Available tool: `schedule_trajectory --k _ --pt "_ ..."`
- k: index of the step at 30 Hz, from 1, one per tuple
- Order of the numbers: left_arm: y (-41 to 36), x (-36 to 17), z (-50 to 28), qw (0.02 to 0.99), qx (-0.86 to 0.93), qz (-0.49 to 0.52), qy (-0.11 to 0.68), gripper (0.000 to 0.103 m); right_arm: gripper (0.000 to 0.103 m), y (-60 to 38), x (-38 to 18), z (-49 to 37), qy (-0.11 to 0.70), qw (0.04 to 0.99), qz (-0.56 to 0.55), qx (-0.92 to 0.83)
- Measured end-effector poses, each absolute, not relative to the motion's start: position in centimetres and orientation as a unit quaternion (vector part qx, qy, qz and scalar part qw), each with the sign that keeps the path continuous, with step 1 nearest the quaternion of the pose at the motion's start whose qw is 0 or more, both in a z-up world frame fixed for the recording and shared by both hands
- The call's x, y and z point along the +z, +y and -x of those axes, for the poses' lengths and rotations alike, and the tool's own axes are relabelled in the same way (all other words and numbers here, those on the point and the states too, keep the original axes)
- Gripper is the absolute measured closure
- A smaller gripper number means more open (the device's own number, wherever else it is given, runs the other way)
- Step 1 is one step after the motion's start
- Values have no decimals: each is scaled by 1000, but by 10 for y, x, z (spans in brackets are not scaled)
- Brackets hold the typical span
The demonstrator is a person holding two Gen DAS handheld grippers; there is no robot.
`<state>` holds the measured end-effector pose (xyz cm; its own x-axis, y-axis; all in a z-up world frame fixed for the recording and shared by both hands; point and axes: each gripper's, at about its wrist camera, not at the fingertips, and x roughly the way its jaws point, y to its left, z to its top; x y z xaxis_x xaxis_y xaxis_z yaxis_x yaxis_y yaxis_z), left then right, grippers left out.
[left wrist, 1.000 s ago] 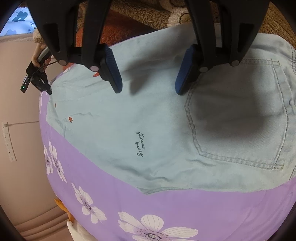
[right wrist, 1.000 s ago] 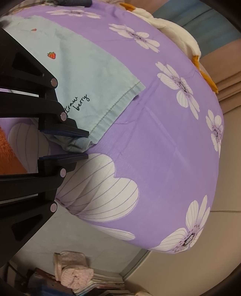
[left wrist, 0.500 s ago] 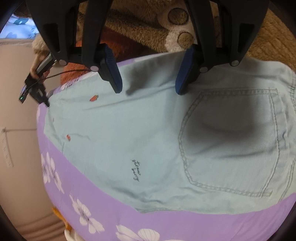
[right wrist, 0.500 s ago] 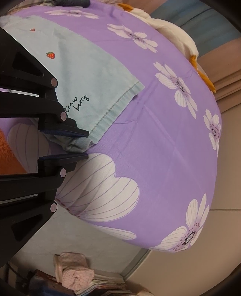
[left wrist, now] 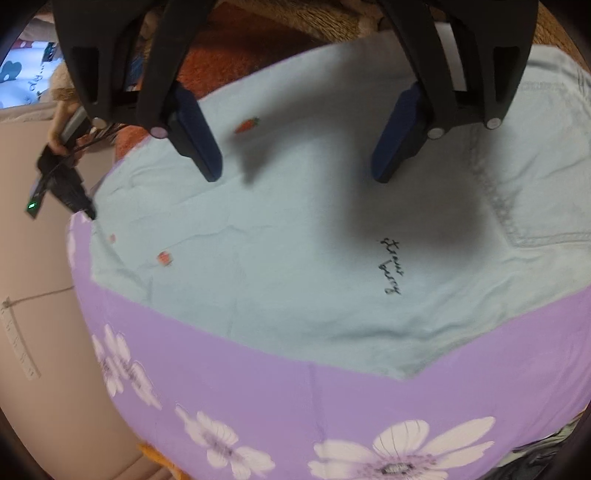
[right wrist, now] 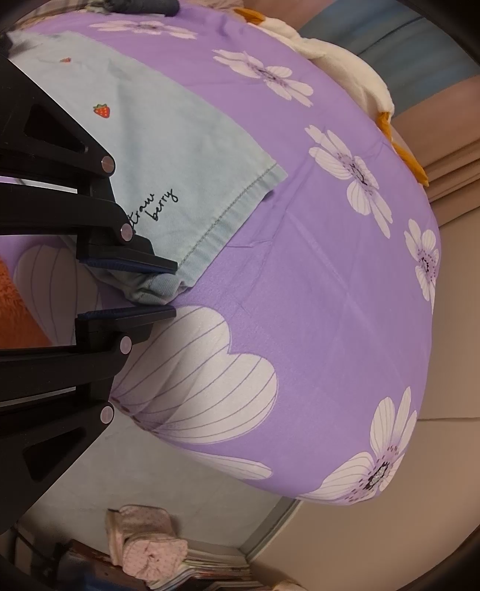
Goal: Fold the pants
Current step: 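Grasp the leg hem with the right gripper and lift it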
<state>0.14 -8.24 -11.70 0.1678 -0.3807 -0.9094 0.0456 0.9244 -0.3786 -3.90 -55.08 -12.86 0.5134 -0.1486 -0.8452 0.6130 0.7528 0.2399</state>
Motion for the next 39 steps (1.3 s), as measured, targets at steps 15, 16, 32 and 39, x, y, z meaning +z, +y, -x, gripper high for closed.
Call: schedule_trajectory --k 15,16,32,39 --pt "-73 -118 -3 739 -149 202 626 7 48 -560 -111 83 384 835 -337 -205" --pt "-73 -117 -4 737 -148 205 627 7 48 -559 -110 86 379 836 -350 -187" --pt "-75 -75 5 791 -108 153 582 10 81 -558 -152 52 347 812 -460 -92" --pt "-71 -69 10 815 -82 109 563 10 95 -566 -148 58 333 800 -490 -92"
